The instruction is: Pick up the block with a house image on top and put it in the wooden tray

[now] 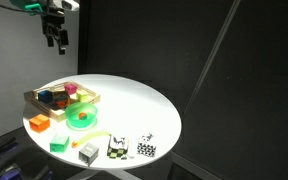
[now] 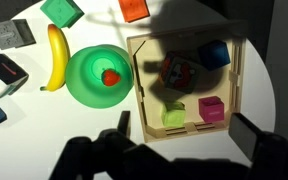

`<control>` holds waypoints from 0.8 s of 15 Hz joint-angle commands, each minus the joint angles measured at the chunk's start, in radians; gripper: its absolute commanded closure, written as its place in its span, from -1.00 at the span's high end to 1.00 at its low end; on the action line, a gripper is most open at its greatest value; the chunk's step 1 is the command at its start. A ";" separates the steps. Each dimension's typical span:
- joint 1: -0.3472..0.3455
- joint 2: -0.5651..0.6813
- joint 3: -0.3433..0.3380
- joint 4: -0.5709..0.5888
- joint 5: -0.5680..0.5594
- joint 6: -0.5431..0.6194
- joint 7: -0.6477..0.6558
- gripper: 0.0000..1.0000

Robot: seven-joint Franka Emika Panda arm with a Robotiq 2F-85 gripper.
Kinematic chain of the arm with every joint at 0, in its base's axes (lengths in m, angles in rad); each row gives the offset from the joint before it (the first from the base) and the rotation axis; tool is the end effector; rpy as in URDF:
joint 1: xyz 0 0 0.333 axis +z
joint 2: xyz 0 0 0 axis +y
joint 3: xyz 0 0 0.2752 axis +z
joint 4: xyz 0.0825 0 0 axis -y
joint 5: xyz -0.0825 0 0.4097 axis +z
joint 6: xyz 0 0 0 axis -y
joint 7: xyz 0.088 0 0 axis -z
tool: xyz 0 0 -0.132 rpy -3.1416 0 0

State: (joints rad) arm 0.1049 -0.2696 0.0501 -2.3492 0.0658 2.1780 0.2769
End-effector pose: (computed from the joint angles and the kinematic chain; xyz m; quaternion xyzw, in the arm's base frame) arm 0.4983 0.0813 0.3699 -0.9955 0.0788 -0.0434 0.0312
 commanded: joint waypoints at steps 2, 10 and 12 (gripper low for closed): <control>-0.009 -0.079 0.017 -0.018 0.018 -0.057 -0.064 1.00; -0.008 -0.162 0.048 -0.018 0.003 -0.203 -0.068 1.00; -0.009 -0.174 0.055 -0.016 0.000 -0.230 -0.061 1.00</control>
State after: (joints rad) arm 0.1051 -0.4033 0.0917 -2.3553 0.0670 1.9917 0.2292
